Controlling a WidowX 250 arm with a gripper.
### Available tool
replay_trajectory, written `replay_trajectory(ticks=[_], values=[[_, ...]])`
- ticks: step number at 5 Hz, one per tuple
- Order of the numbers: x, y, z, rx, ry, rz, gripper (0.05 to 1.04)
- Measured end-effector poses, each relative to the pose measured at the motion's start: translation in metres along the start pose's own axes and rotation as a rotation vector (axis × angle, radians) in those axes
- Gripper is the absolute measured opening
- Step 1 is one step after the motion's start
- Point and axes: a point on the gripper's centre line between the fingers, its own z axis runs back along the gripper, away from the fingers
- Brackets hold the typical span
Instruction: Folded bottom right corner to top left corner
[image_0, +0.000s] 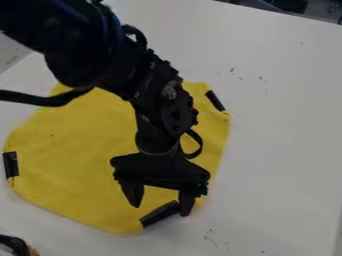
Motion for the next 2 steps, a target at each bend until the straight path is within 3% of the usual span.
replay_trajectory(ticks=[2], values=[[-0.0065, -0.0028, -0.0110, -0.037, -0.002, 0.009, 1.001]])
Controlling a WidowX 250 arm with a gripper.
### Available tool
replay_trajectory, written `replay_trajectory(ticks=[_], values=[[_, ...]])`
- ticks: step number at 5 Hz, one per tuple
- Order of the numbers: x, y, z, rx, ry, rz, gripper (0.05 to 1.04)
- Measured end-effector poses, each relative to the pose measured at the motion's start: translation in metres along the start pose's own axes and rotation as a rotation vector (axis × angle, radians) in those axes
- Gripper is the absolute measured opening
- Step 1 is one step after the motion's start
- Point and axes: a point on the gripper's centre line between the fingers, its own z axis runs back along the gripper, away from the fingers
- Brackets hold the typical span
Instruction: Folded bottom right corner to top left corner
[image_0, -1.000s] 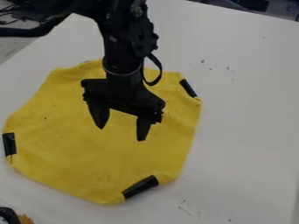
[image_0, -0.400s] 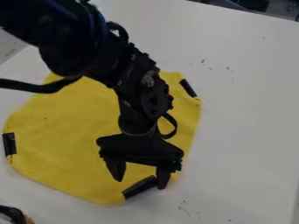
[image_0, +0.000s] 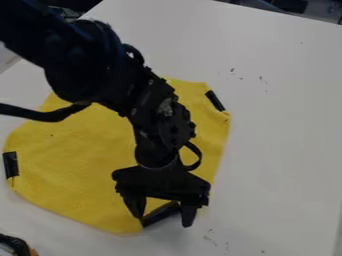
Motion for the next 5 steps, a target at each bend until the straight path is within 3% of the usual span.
replay_trajectory(ticks=[2, 3, 5], values=[[-0.0004, 0.0038, -0.0121, -0.022, 0.011, 0.032, 0.997], [0.0008, 0.0043, -0.0138, -0.031, 0.011, 0.048, 0.941], [0.0014, 0.0089, -0.0134, -0.009, 0.013, 0.040, 0.408]])
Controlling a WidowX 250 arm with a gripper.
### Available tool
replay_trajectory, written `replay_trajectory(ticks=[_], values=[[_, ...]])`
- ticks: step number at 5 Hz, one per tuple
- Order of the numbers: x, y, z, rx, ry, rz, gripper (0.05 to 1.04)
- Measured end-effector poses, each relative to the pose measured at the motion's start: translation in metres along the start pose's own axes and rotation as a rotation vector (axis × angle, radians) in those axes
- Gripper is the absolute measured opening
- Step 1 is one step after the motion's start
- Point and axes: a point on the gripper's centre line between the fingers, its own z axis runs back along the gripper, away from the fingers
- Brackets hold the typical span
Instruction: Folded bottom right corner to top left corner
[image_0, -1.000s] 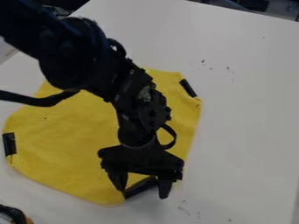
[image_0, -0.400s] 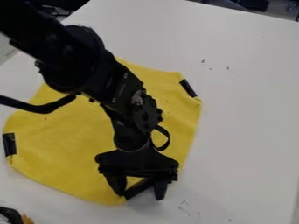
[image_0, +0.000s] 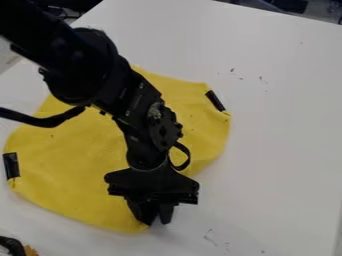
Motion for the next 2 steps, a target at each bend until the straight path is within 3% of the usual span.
replay_trajectory(ticks=[1, 2], values=[[-0.009, -0.004, 0.011, 0.038, 0.016, -0.008, 0.200], [-0.012, -0.010, 0.039, 0.070, 0.009, -0.015, 0.096]])
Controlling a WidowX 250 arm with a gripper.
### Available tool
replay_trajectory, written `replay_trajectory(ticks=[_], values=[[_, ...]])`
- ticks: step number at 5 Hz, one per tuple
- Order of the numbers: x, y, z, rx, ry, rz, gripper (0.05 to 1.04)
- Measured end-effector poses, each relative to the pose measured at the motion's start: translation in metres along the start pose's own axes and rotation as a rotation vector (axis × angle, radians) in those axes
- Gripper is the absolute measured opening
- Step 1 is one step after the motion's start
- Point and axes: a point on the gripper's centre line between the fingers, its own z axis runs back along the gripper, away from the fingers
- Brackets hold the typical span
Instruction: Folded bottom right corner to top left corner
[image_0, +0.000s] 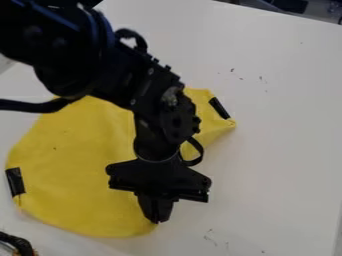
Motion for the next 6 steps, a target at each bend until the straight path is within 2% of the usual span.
replay_trajectory(ticks=[1, 2, 3, 4, 5, 6], values=[[-0.008, -0.008, 0.032, 0.034, 0.003, -0.033, 0.079], [-0.007, -0.008, 0.045, 0.072, 0.008, -0.070, 0.079], [0.014, -0.008, 0.069, 0.082, 0.003, -0.156, 0.079], [0.037, -0.001, 0.082, 0.116, -0.003, -0.191, 0.079], [0.070, 0.017, 0.082, 0.112, -0.015, -0.202, 0.079], [0.102, 0.046, 0.061, 0.055, -0.018, -0.233, 0.079]])
